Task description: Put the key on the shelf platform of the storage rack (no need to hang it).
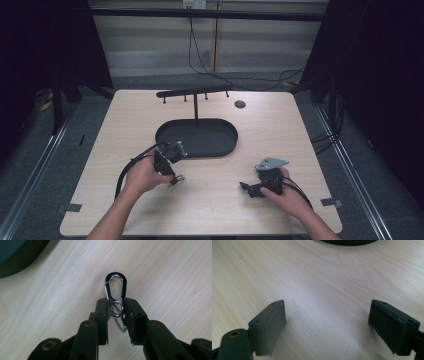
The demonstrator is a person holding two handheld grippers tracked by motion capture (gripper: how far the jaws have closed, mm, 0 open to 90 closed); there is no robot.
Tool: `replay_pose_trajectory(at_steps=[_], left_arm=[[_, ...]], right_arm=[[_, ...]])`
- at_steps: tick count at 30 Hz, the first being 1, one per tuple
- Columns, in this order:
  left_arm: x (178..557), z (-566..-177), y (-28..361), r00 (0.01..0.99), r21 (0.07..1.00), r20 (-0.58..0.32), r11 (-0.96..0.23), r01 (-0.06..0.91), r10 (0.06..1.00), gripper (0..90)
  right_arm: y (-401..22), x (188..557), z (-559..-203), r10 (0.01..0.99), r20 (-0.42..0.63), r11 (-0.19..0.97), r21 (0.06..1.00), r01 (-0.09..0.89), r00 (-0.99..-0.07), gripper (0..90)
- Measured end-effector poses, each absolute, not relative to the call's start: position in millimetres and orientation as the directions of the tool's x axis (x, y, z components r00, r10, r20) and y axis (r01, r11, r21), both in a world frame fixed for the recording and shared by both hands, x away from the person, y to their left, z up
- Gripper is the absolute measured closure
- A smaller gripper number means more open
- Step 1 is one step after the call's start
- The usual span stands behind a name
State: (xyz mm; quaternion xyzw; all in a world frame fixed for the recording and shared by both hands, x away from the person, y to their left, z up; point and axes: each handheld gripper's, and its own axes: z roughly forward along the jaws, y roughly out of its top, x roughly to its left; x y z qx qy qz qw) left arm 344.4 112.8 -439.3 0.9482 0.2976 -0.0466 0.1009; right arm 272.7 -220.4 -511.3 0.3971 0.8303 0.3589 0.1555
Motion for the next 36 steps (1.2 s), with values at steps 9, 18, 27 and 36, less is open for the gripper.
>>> replay_pose_trajectory(at_steps=[9,18,27,36], left_arm=[[351.2,-420.1,109.4,0.811,0.162,-0.156,-0.796,0.584,0.563,73.0],[363.1,-405.8,107.7,0.799,0.165,-0.167,-0.783,0.600,0.577,72.9],[372.6,-397.6,105.1,0.788,0.163,-0.171,-0.772,0.614,0.591,72.9],[383.3,-391.8,103.6,0.778,0.159,-0.185,-0.763,0.627,0.600,72.9]], right_arm=[[-220.4,272.7,-511.3,0.771,0.027,0.427,0.720,0.548,-0.636,14.0],[-220.4,272.7,-511.3,0.771,0.027,0.427,0.719,0.548,-0.636,14.0],[-220.4,272.7,-511.3,0.771,0.027,0.427,0.719,0.548,-0.636,14.0],[-220.2,272.7,-511.3,0.773,0.029,0.424,0.720,0.549,-0.634,14.0]])
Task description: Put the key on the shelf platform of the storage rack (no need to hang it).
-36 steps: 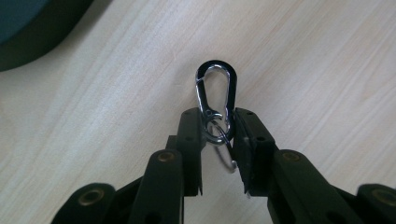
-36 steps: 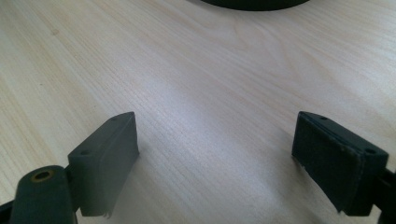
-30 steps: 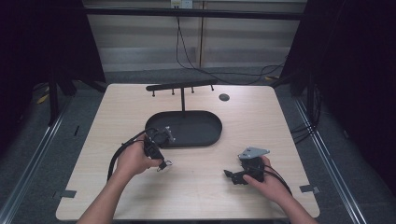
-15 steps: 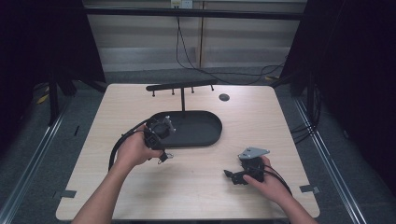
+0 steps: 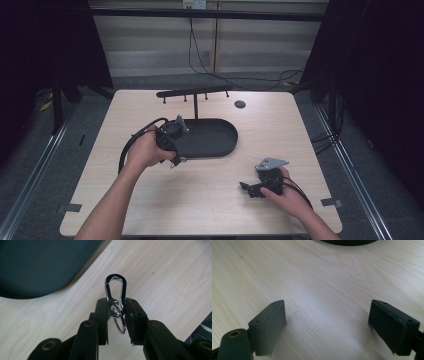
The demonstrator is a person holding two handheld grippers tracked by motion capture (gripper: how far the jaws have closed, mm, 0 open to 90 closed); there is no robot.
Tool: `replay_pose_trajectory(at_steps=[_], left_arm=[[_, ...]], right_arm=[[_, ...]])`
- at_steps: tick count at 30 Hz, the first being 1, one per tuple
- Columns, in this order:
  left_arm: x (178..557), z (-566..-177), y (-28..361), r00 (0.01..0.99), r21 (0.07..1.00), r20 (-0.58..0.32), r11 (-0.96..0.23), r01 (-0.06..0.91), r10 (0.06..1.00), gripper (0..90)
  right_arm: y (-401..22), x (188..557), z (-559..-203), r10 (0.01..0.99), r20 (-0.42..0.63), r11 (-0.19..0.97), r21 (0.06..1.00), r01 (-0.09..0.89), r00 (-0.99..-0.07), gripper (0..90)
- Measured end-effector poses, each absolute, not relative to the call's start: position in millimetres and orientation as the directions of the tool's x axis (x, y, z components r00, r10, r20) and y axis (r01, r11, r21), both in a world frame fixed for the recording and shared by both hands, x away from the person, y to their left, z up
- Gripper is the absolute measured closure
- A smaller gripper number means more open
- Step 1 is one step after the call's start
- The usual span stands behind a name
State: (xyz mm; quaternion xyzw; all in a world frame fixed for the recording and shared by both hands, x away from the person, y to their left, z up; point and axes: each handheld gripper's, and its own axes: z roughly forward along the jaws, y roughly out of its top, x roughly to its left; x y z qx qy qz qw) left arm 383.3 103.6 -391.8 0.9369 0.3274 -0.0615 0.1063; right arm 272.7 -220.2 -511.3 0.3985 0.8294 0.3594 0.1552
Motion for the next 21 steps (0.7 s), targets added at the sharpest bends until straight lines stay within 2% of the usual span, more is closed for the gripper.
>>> replay_pose_trajectory(at_steps=[21], left_arm=[[404.1,-382.3,99.6,0.742,0.159,-0.189,-0.725,0.670,0.643,72.9]], right_arm=[[-220.3,272.9,-511.4,0.771,0.026,0.426,0.722,0.545,-0.636,14.0]])
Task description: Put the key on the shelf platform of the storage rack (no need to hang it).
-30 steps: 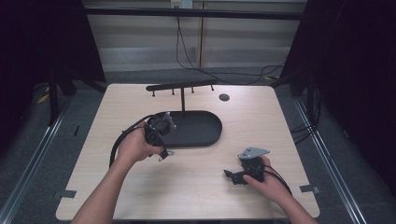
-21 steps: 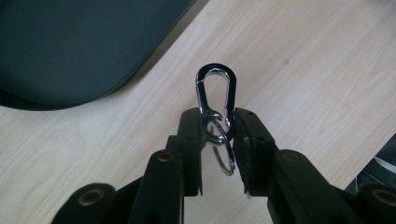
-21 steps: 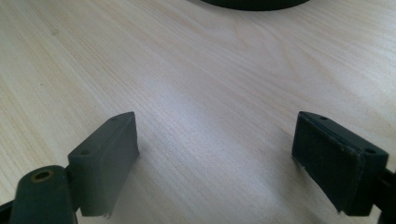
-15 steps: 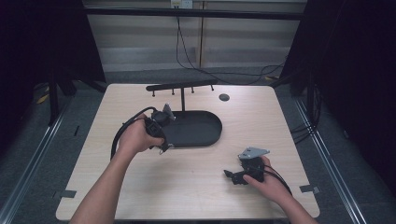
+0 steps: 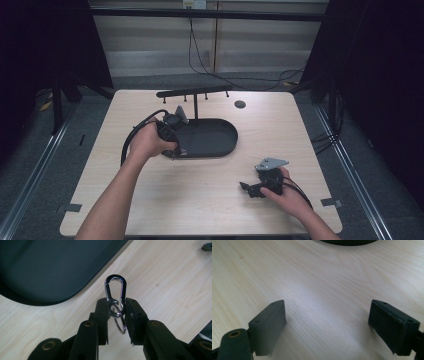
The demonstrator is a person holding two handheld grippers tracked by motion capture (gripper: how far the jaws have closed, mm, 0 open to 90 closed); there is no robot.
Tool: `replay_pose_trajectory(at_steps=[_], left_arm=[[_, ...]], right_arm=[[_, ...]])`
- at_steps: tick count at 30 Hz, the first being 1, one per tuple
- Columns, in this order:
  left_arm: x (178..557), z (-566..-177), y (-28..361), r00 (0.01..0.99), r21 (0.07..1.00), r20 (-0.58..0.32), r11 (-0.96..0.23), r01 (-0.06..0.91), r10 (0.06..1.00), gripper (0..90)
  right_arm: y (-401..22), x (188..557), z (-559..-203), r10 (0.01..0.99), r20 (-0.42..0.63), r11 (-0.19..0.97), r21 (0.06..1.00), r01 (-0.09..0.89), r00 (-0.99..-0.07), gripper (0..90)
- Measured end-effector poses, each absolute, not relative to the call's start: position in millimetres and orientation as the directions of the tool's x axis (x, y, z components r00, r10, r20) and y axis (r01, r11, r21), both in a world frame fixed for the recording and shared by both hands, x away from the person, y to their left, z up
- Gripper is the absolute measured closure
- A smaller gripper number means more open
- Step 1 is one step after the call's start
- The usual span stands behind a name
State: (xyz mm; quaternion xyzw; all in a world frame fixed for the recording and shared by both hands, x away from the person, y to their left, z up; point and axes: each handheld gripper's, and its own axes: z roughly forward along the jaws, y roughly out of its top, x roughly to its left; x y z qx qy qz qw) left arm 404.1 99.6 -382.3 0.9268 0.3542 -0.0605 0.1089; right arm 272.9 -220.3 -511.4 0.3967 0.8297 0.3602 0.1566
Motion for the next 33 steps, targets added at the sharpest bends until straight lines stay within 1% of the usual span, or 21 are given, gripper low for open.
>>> replay_pose_trajectory(at_steps=[13,33], left_arm=[[412.8,-374.5,90.0,0.743,0.168,-0.175,-0.724,0.669,0.646,72.9],[426.5,-373.4,75.3,0.727,0.167,-0.184,-0.708,0.686,0.662,72.9]], right_arm=[[-220.2,272.8,-511.3,0.772,0.028,0.425,0.721,0.548,-0.635,14.0],[-220.3,272.9,-511.3,0.771,0.026,0.426,0.721,0.546,-0.636,14.0]])
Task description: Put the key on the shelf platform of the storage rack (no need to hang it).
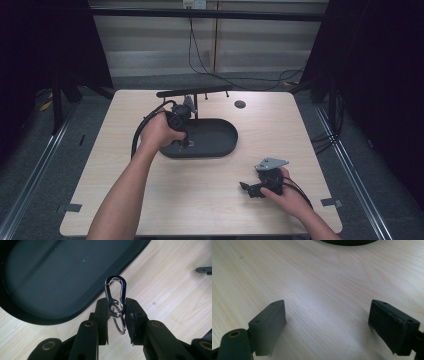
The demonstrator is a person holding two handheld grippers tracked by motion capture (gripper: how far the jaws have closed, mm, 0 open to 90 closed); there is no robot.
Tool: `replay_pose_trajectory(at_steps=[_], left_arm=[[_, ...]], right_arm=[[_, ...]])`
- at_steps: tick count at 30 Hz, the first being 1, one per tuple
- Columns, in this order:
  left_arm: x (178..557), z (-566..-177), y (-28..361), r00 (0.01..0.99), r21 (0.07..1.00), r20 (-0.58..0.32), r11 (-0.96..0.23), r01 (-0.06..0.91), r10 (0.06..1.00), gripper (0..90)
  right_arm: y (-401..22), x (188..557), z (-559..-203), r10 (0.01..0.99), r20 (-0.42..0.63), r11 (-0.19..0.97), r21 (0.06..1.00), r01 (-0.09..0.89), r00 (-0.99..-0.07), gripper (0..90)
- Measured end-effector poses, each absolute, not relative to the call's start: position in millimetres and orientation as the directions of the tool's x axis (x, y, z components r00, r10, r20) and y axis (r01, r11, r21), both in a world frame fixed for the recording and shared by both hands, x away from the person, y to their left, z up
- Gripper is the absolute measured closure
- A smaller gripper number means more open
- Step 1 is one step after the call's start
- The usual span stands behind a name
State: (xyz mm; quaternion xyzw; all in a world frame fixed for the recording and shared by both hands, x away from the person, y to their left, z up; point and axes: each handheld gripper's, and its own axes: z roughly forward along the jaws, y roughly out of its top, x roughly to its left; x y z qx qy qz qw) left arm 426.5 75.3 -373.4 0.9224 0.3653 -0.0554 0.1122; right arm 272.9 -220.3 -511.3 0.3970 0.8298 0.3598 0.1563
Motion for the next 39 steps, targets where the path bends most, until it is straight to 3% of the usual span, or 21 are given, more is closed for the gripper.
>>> replay_pose_trajectory(at_steps=[39], left_arm=[[448.9,-390.4,72.2,0.661,0.197,-0.171,-0.632,0.750,0.731,72.9]], right_arm=[[-220.2,272.9,-511.3,0.771,0.027,0.425,0.721,0.547,-0.636,14.0]])
